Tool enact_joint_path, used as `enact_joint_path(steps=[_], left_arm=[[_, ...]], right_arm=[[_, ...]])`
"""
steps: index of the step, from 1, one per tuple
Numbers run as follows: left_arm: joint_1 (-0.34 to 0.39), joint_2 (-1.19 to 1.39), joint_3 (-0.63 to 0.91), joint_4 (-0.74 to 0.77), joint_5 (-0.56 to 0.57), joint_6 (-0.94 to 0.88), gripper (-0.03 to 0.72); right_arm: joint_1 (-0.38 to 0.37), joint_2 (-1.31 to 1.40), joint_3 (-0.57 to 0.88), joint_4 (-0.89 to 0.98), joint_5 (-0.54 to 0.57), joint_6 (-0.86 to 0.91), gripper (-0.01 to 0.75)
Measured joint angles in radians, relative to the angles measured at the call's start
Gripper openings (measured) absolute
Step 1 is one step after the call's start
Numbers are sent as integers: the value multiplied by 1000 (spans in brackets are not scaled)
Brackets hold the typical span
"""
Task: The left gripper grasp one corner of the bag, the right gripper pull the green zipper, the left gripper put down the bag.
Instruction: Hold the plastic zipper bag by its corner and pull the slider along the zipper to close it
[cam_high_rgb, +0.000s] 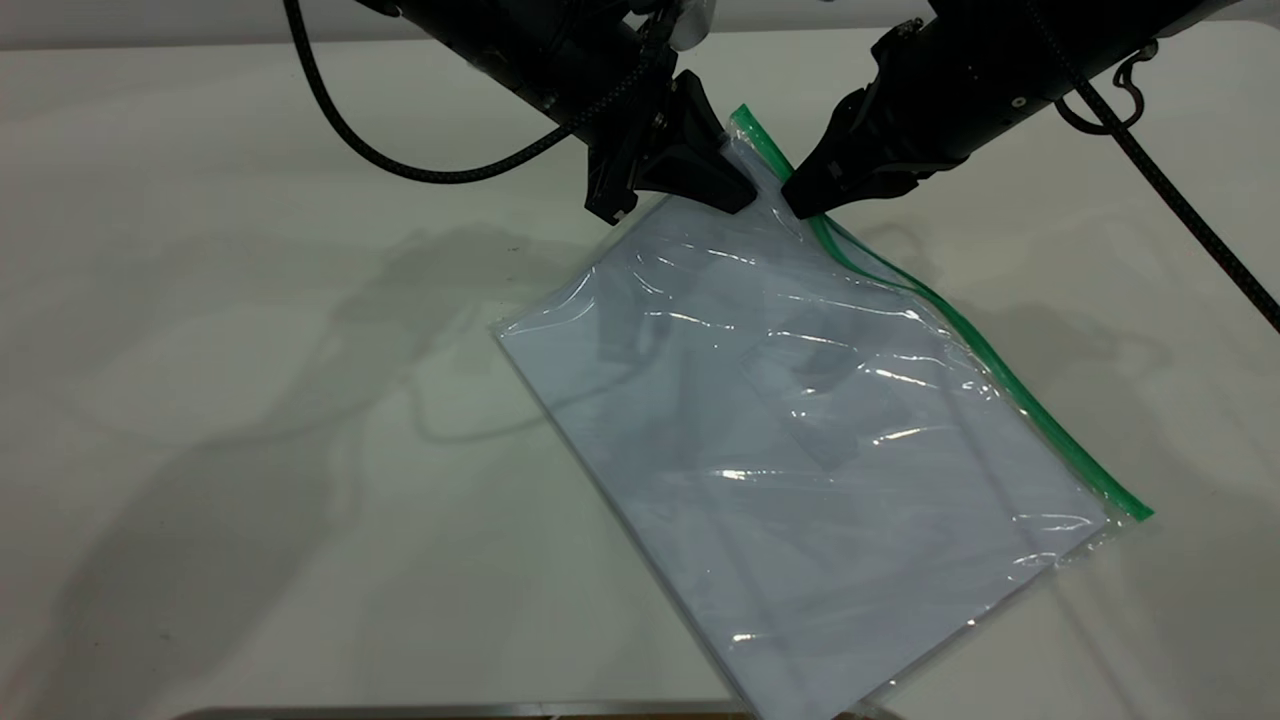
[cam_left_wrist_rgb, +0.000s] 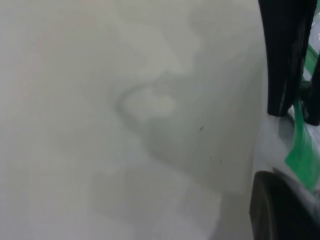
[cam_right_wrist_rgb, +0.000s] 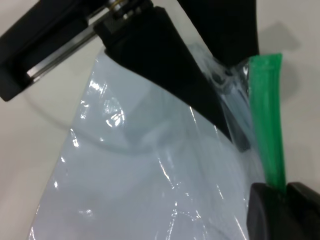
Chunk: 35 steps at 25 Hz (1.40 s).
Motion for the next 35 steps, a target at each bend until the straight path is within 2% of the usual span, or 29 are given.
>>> enact_joint_path(steps=[12, 22, 27, 35], left_arm=[[22, 0, 0, -16, 26, -14, 54], [105, 0, 0, -50, 96, -24, 54], [131, 0, 0, -66, 112, -26, 54], [141, -2, 0, -76, 111, -28, 54]], right_arm=[[7, -1, -1, -99, -79, 88, 36], [4, -1, -1, -165, -146, 121, 36], [-36, -1, -1, -170, -144, 121, 36], [-139, 0, 33, -172, -122, 154, 36]])
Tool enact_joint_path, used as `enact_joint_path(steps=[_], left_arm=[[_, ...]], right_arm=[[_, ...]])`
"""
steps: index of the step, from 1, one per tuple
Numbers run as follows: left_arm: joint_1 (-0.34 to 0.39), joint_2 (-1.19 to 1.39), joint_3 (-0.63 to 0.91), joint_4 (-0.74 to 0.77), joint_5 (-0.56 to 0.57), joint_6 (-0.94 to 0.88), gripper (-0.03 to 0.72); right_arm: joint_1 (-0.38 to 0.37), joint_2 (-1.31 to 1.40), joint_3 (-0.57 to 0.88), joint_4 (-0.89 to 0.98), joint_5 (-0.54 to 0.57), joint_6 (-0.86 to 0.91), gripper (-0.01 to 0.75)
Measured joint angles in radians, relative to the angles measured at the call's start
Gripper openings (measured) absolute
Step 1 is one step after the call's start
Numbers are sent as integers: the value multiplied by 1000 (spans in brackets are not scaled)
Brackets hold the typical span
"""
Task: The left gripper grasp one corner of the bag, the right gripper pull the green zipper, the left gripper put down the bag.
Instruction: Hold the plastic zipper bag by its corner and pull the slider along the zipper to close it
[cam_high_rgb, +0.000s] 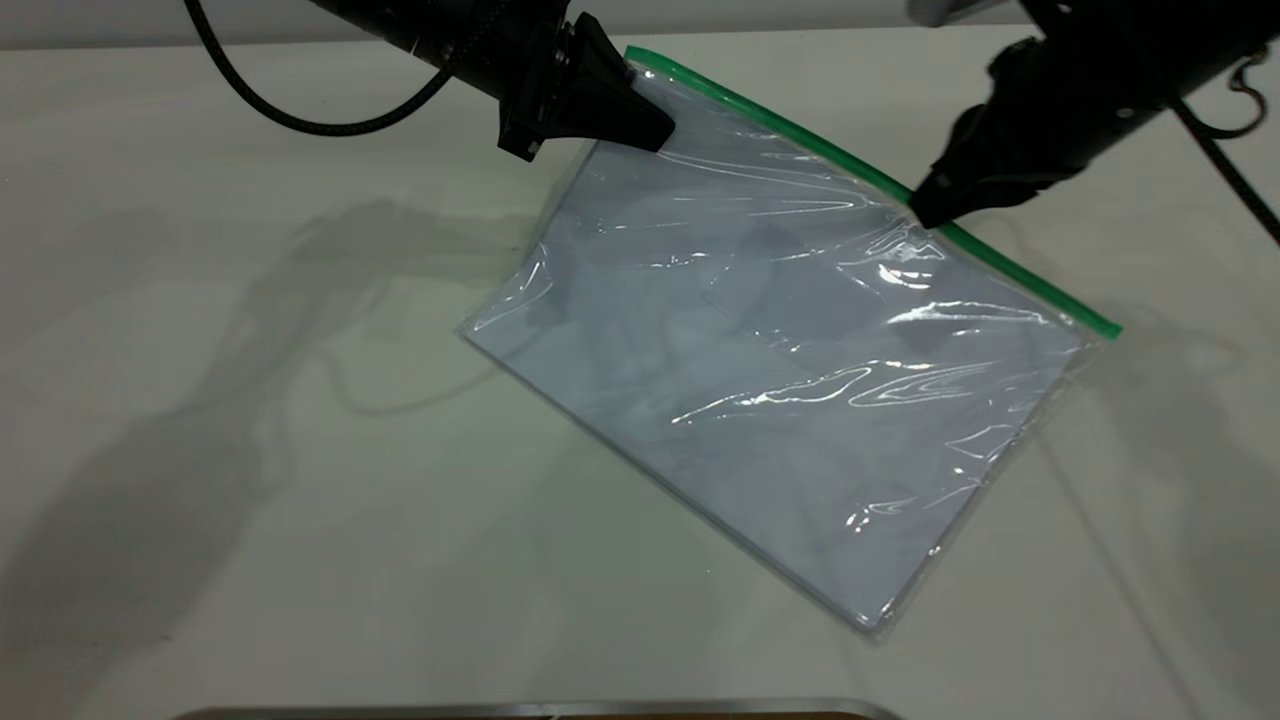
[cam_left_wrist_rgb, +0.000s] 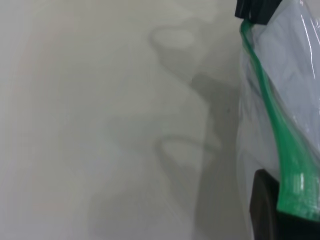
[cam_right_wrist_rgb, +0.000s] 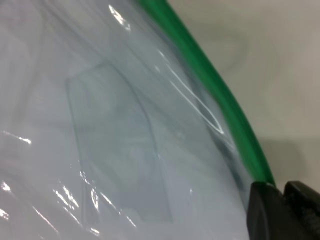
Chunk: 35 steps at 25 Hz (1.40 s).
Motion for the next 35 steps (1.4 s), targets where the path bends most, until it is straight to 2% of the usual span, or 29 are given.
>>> enact_joint_path(steps=[9, 21, 28, 35], left_arm=[[0, 0, 0, 30, -5, -39, 54], [-3, -1, 0, 135, -68, -129, 54], [-3, -1, 0, 177, -87, -132, 54], [-4, -1, 0, 178, -86, -132, 54]], right_arm=[[-93, 0, 7, -74, 71, 131, 36], [-181, 0, 7, -300, 156, 417, 36], [-200, 0, 7, -437, 174, 553, 36], [-200, 0, 7, -463, 182, 590, 47]])
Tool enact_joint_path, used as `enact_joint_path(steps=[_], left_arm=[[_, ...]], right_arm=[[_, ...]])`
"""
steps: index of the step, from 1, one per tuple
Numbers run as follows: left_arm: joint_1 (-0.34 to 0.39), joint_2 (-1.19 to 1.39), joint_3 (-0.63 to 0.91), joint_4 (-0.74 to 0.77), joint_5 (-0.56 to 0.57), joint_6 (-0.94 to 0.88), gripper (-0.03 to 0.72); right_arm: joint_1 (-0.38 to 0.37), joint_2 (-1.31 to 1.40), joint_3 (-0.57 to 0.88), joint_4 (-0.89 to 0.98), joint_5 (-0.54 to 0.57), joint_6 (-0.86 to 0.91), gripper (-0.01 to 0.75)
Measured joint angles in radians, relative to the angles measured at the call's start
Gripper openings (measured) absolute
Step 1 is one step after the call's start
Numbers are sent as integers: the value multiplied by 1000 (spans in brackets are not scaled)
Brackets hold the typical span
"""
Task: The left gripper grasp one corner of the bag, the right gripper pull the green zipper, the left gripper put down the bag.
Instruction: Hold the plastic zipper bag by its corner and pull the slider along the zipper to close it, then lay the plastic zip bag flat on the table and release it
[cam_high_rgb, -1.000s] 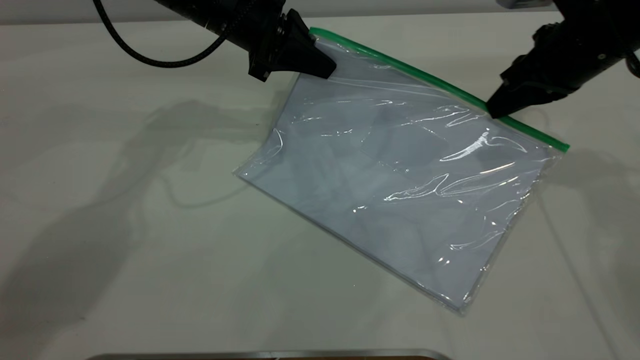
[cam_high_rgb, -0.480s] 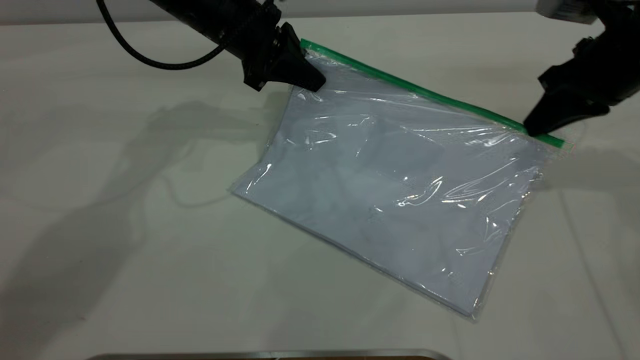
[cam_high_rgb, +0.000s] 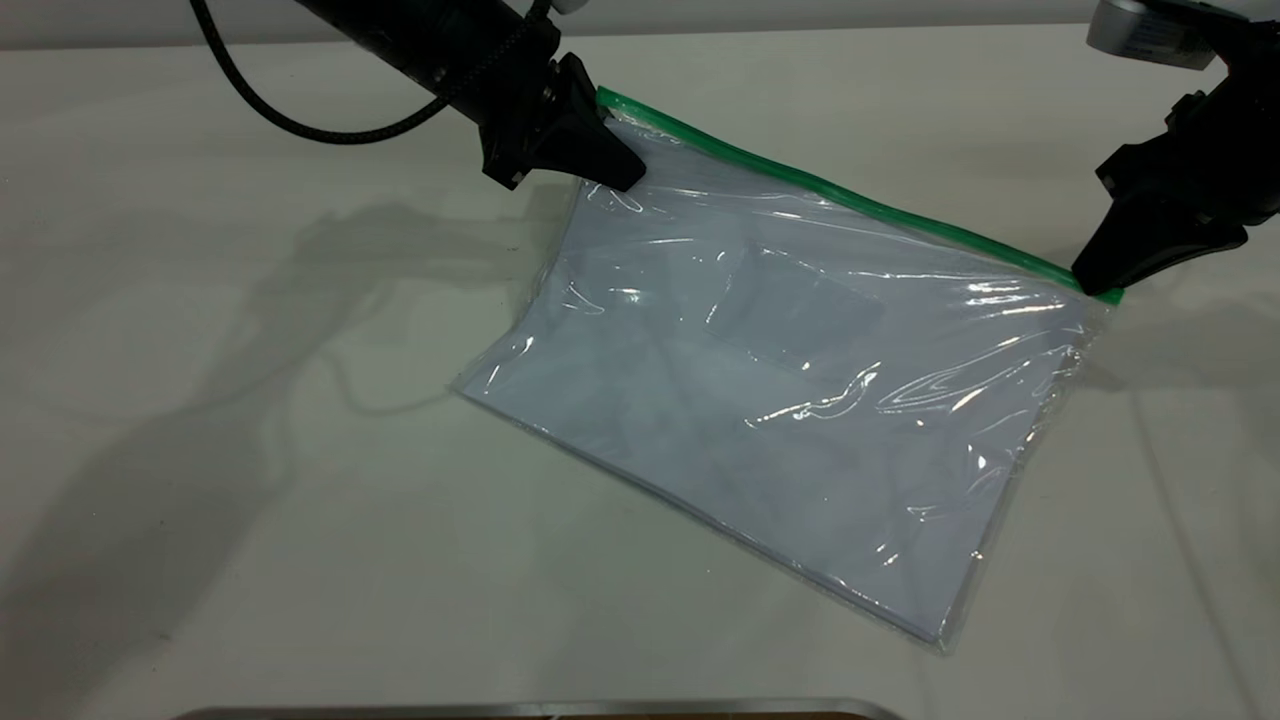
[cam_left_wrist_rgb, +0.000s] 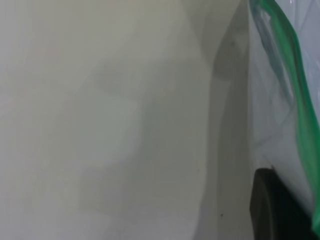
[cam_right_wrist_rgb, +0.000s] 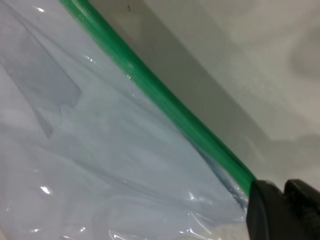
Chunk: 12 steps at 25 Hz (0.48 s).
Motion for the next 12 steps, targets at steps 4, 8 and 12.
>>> enact_joint_path(steps=[4, 8, 12], left_arm=[[0, 0, 0, 6, -6, 0, 76], [13, 0, 0, 60, -64, 0, 192], [15, 0, 0, 59, -108, -37, 389]], right_arm=[[-1, 0, 0, -8, -16, 1, 113], [-17, 0, 0, -24, -78, 1, 309], [-18, 0, 0, -13, -124, 1, 524]])
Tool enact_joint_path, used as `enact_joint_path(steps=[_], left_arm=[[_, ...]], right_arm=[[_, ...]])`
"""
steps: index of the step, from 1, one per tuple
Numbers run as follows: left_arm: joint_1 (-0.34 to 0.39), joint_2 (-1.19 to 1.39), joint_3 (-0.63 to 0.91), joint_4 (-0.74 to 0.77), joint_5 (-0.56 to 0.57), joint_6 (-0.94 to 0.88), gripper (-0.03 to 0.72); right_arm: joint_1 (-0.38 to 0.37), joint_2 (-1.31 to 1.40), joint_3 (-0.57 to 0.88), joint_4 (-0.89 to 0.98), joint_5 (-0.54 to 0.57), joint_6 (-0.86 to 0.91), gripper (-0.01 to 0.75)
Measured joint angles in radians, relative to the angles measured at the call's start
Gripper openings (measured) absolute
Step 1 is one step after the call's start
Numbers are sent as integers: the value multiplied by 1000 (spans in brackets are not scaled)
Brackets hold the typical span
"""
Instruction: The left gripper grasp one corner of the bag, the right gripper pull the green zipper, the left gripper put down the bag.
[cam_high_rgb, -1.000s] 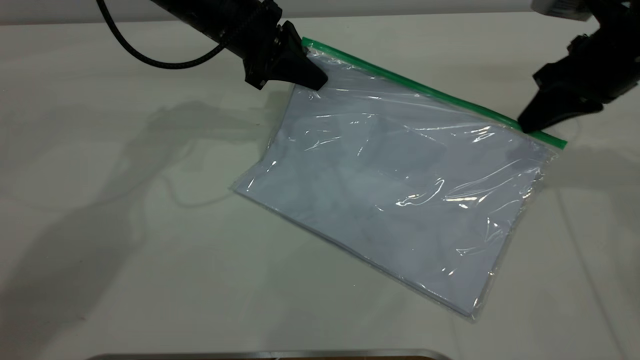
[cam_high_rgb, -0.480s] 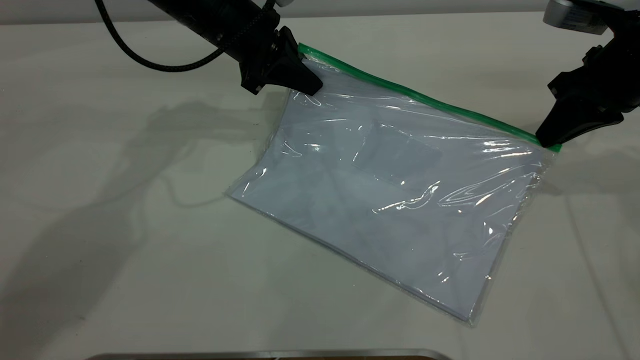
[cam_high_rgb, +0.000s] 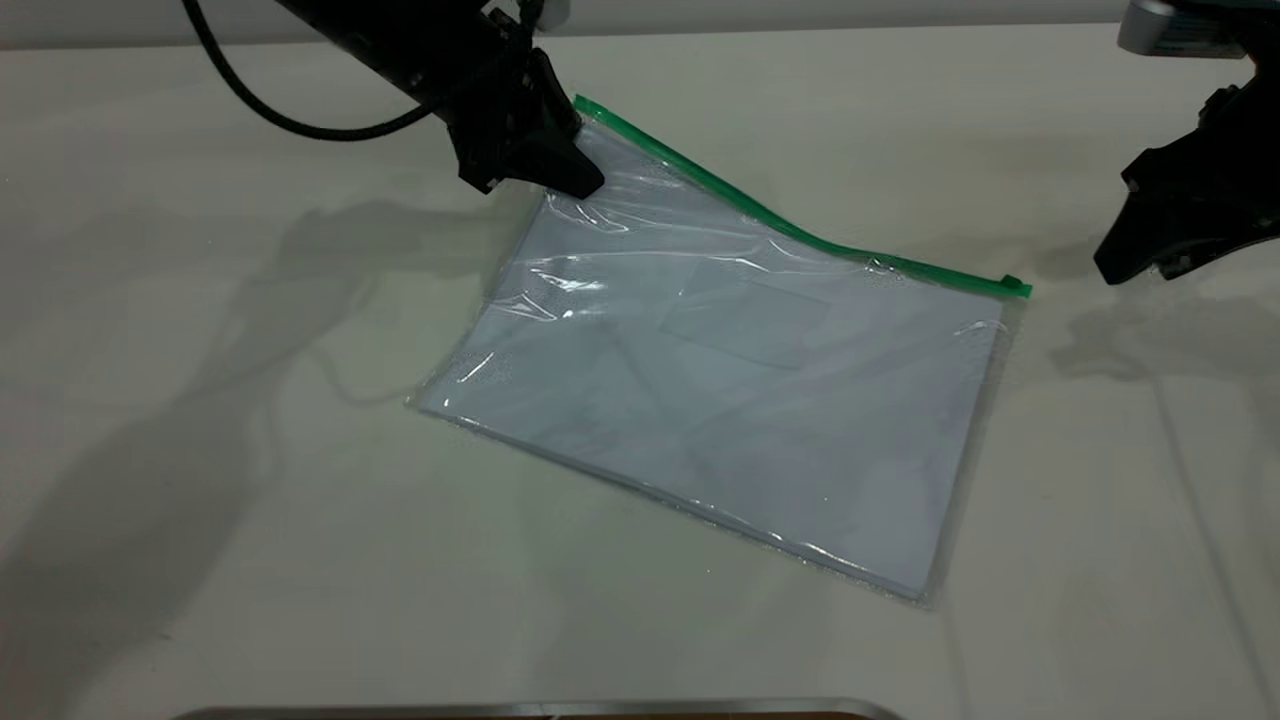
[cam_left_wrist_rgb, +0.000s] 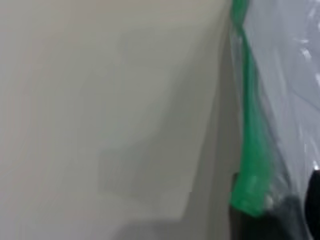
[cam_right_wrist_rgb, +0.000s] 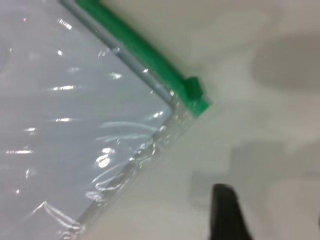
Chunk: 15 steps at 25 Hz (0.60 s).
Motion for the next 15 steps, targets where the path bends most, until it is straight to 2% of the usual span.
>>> enact_joint_path(steps=[3, 6, 10, 15], left_arm=[[0, -1, 0, 0, -63, -84, 520], [0, -21, 0, 12, -144, -175, 604], [0, -103, 0, 73, -170, -362, 619], [0, -246, 0, 265, -111, -694, 617]], right_arm=[[0, 0, -18, 0, -10, 0, 606], [0, -10, -67, 0, 3, 0, 614], [0, -77, -154, 0, 53, 0, 583], [0, -219, -250, 0, 188, 2, 574]])
